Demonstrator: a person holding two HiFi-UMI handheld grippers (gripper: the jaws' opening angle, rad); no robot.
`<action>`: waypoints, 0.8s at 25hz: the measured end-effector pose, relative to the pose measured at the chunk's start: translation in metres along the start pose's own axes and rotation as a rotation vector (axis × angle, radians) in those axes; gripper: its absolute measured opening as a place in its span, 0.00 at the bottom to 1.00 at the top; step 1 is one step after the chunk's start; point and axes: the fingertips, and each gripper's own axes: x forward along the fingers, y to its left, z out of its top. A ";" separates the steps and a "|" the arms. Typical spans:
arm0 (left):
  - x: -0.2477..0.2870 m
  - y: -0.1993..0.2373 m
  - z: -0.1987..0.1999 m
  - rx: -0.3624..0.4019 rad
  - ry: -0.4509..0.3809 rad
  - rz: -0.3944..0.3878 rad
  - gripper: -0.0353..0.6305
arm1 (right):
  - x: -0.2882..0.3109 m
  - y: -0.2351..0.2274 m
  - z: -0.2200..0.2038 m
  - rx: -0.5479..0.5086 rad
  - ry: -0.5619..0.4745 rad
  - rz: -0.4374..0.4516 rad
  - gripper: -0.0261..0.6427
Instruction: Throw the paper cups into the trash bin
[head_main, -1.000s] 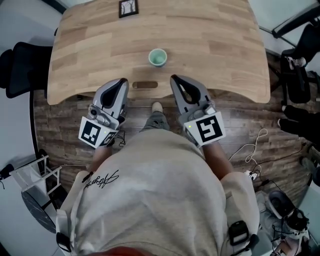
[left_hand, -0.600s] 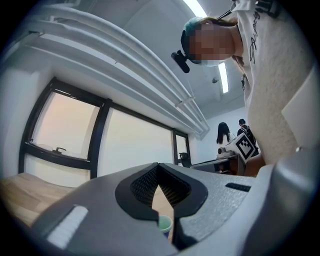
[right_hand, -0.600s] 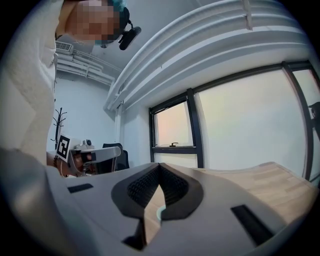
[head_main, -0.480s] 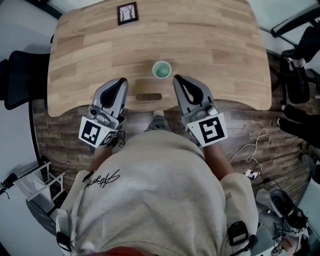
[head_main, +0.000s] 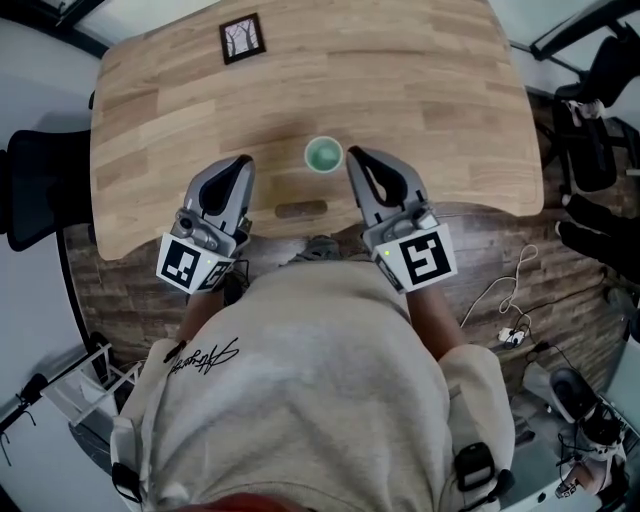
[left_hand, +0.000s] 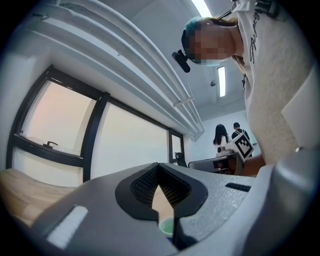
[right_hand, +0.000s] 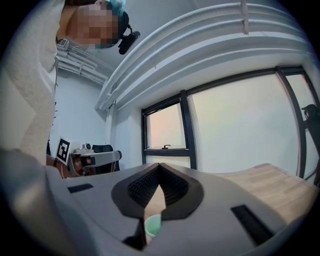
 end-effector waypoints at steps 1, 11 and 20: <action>0.003 0.001 -0.001 0.001 0.003 -0.006 0.06 | 0.001 -0.002 0.000 0.006 0.000 -0.001 0.05; 0.019 0.008 -0.003 0.007 0.011 0.047 0.06 | 0.005 -0.025 -0.004 0.023 -0.010 0.070 0.05; 0.036 0.007 -0.014 0.001 0.028 0.124 0.06 | 0.006 -0.033 -0.029 -0.017 0.050 0.243 0.06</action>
